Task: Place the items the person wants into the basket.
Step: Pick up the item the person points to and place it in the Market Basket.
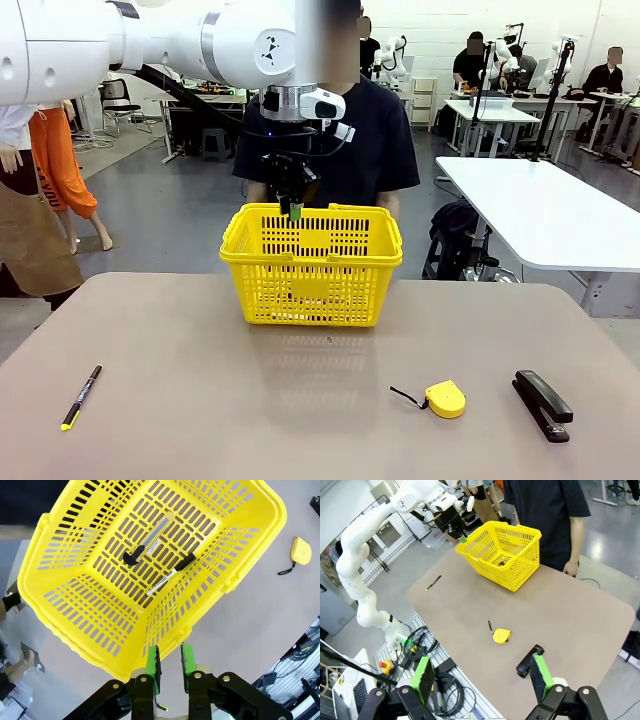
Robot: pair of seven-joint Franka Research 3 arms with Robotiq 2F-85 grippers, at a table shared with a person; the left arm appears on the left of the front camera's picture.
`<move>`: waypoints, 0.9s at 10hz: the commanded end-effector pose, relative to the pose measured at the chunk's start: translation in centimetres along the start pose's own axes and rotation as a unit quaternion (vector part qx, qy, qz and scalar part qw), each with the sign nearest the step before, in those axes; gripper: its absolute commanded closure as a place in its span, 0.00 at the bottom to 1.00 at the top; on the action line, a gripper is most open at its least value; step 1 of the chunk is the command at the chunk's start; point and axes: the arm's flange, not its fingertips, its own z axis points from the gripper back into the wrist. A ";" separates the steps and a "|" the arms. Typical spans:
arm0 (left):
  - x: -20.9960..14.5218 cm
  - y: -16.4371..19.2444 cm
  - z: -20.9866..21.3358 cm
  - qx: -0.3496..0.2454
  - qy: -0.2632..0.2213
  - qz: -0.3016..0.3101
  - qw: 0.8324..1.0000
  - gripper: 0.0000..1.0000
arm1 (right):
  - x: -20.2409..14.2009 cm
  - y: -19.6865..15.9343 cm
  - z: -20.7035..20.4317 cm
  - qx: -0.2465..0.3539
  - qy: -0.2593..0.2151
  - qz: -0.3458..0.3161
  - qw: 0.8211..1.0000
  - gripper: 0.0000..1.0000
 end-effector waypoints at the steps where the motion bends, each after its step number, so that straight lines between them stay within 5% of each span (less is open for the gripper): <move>1: -0.3 -0.1 0.3 0.010 -0.010 -0.008 1.000 0.62 | 0.3 0.0 0.1 0.010 -0.009 0.008 1.000 0.00; 2: -0.7 -0.4 0.8 0.013 -0.021 -0.006 1.000 0.15 | 0.3 0.0 0.1 0.010 -0.009 0.008 1.000 0.00; 3: -0.7 -0.5 1.1 0.017 -0.022 0.000 1.000 0.02 | 0.3 0.0 0.1 0.010 -0.009 0.008 1.000 0.00; 9: -1.1 -0.8 1.0 0.023 -0.015 0.000 1.000 0.00 | 0.3 0.0 0.1 0.010 -0.009 0.008 1.000 0.00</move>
